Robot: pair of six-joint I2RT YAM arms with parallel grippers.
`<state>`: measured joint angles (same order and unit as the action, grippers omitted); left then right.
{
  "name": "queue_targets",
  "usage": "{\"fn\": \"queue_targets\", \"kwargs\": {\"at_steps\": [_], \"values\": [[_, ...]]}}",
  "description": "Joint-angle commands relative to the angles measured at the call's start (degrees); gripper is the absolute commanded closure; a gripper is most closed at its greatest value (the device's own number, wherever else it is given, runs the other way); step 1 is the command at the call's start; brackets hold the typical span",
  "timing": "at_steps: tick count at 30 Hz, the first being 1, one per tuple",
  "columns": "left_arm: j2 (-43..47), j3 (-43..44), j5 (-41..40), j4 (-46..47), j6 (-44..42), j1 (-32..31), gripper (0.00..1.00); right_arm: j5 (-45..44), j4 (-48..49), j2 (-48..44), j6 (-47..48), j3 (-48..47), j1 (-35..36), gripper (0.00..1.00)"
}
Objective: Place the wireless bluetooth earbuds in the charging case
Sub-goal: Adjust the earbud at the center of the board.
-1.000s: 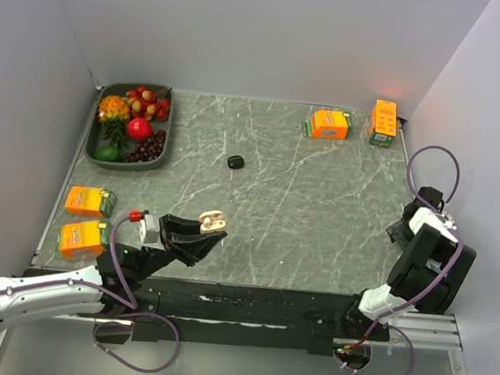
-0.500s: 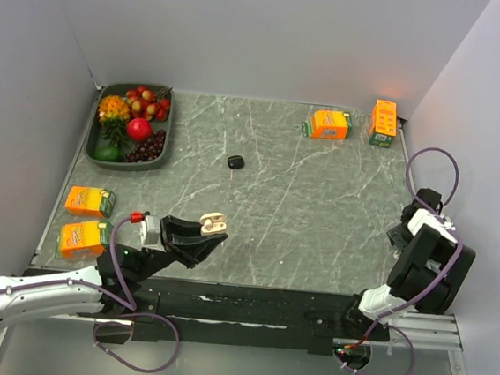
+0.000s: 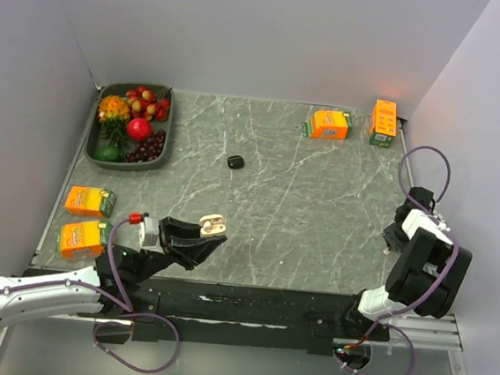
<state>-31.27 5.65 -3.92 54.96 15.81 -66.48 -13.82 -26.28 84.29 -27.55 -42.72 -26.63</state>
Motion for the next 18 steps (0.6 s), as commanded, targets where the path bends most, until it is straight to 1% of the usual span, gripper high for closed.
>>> {"fn": "queue_targets", "kwargs": {"at_steps": [1,3,4,7,11,13,14,17,18], "values": [[0.07,0.77,-0.03,1.82,-0.34,-0.49,0.99,5.03,0.27,-4.22,-3.2,-0.08,5.26,0.95],[-0.02,1.03,-0.12,1.64,-0.61,-0.41,0.99,5.83,0.71,-4.92,-4.08,-1.31,7.9,1.0],[-0.11,1.12,-0.21,1.56,-0.78,-0.41,0.99,6.44,0.71,-4.84,-5.05,-1.75,10.52,1.0],[0.24,1.38,-0.91,0.94,-1.13,-0.41,0.99,7.23,1.5,-4.66,-6.11,-4.3,14.84,1.0],[1.47,1.47,-2.92,-0.55,-1.75,-0.41,0.99,8.46,2.29,-3.09,-5.67,-9.64,24.49,1.0],[2.43,1.38,-3.63,-1.25,-1.93,-0.41,0.99,10.21,2.99,-1.33,-5.23,-11.06,26.36,1.0],[2.53,1.29,-4.16,-1.43,-1.93,-0.41,0.99,10.39,3.25,-0.8,-5.06,-12.37,29.59,1.0],[3.05,1.29,-4.6,-2.31,-2.19,-0.41,0.99,12.24,5.45,1.31,-4.01,-13.96,33.39,1.0],[3.14,1.29,-4.78,-2.4,-2.45,-0.49,0.99,13.55,5.89,3.23,-3.65,-14.75,36.18,1.0]]}}
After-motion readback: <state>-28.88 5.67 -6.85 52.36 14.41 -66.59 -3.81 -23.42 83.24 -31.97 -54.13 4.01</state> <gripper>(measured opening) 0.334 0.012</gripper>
